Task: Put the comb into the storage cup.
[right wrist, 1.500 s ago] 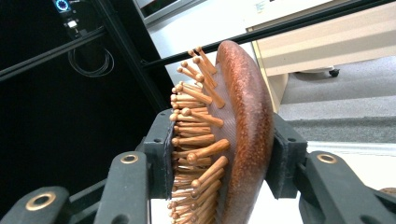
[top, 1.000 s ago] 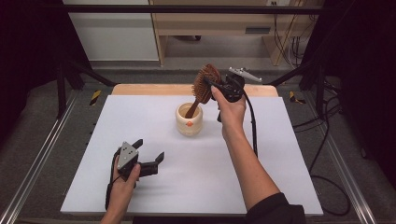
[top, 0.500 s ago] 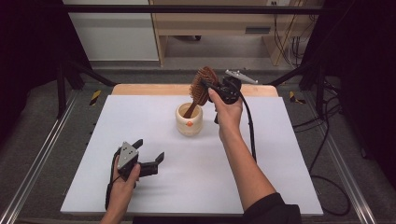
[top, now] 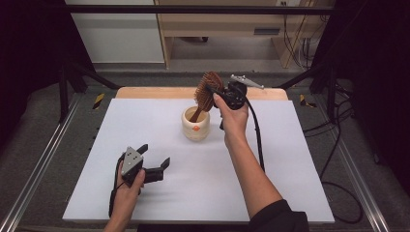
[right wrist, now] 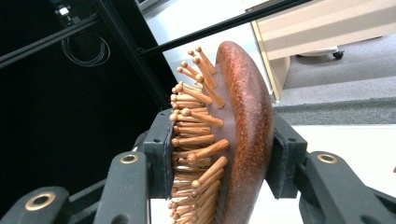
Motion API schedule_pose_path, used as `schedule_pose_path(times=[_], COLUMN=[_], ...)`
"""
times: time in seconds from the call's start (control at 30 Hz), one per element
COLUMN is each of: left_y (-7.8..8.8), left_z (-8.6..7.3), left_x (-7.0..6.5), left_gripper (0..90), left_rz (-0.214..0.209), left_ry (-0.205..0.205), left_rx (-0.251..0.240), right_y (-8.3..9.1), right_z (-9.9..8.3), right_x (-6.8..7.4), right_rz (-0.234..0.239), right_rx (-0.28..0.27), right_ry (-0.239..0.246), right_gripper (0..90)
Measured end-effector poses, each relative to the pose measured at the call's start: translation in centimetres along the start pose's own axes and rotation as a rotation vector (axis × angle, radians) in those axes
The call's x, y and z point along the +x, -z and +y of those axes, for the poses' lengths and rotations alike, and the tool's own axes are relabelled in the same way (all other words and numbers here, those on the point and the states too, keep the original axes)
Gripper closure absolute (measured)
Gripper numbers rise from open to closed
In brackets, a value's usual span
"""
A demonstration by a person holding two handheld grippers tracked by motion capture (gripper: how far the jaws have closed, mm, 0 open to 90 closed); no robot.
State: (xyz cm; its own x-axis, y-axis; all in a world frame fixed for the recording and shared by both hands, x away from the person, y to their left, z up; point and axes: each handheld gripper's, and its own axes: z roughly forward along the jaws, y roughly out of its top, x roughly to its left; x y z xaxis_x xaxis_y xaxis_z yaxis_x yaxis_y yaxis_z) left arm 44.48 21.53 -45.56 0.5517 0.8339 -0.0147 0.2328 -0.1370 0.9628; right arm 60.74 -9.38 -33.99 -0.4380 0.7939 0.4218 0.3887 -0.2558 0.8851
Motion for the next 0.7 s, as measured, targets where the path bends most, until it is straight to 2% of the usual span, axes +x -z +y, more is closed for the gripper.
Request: schedule_pose_path(times=[0.7], left_y=[0.12], left_z=[-0.01], left_x=[0.25], left_gripper=[2.8], left_rz=[0.012], left_ry=[0.014], left_rx=[-0.005], right_y=[-0.69], right_z=[-0.73], right_x=[0.29], right_rz=[0.000], right_rx=[0.017], right_ry=[-0.003], right_gripper=[52.4])
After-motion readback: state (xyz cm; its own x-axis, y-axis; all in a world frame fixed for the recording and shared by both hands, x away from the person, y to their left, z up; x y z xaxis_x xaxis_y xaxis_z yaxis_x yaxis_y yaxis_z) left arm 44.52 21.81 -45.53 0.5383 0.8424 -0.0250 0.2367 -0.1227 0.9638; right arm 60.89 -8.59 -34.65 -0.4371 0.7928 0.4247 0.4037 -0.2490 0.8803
